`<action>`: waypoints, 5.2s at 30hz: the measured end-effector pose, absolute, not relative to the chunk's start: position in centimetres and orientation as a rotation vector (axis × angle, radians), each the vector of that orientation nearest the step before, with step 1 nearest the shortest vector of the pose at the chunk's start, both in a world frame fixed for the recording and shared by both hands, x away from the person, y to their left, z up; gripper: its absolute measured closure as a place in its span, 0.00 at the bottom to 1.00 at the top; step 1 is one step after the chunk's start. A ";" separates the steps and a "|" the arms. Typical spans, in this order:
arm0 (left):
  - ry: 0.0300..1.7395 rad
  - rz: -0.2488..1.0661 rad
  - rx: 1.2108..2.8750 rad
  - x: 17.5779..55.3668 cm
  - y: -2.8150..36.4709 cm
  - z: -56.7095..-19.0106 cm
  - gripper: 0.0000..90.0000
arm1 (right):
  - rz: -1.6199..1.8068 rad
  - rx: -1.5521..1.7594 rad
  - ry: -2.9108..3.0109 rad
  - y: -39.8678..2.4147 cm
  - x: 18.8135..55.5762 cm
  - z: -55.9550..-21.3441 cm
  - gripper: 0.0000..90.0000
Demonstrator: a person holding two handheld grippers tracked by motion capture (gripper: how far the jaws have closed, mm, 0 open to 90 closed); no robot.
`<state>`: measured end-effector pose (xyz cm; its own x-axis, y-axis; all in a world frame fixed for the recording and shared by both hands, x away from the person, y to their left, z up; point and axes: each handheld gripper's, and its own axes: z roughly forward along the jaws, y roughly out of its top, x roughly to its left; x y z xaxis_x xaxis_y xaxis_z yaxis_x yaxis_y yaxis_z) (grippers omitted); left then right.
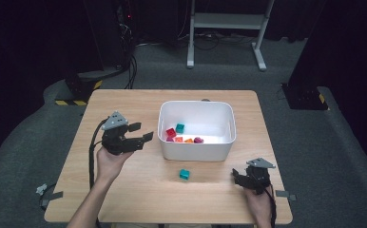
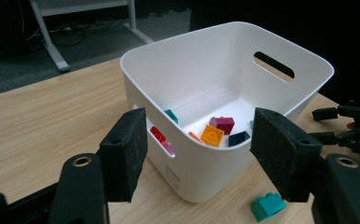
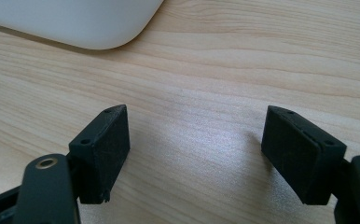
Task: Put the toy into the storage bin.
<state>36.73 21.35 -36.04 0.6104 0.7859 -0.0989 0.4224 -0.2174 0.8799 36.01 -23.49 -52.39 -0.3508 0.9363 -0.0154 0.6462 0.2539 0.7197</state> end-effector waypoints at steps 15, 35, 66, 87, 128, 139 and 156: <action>0.991 0.477 1.794 33.0 23.8 -39.5 0.39 | 0.874 1.441 2.087 -23.5 36.0 -52.4 0.26; 1.121 0.501 1.805 31.1 25.2 -45.9 0.38 | 0.878 1.426 2.104 -23.6 36.4 -52.4 0.25; 1.311 0.522 1.875 31.8 25.1 -52.6 0.37 | 1.008 1.240 2.175 -22.1 33.9 -52.0 0.39; 1.350 0.559 1.917 31.8 24.7 -52.8 0.34 | 1.172 1.065 2.354 -15.3 34.2 -50.4 0.39; 1.348 0.570 1.930 31.7 24.5 -52.8 0.32 | 1.142 0.891 2.545 -8.1 36.0 -51.7 0.58; 1.350 0.565 1.925 31.7 24.6 -52.8 0.31 | 1.121 0.846 2.557 -7.8 35.7 -51.7 0.75; 1.351 0.565 1.925 31.7 24.6 -52.8 0.31 | 1.157 0.851 2.563 -9.1 35.4 -50.9 0.75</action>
<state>31.73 24.60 -52.78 0.3586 0.9325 -0.0442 0.6230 -0.2038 0.7552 35.44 -9.14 -50.89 -0.8131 0.5801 0.0492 0.4206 0.5270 0.7385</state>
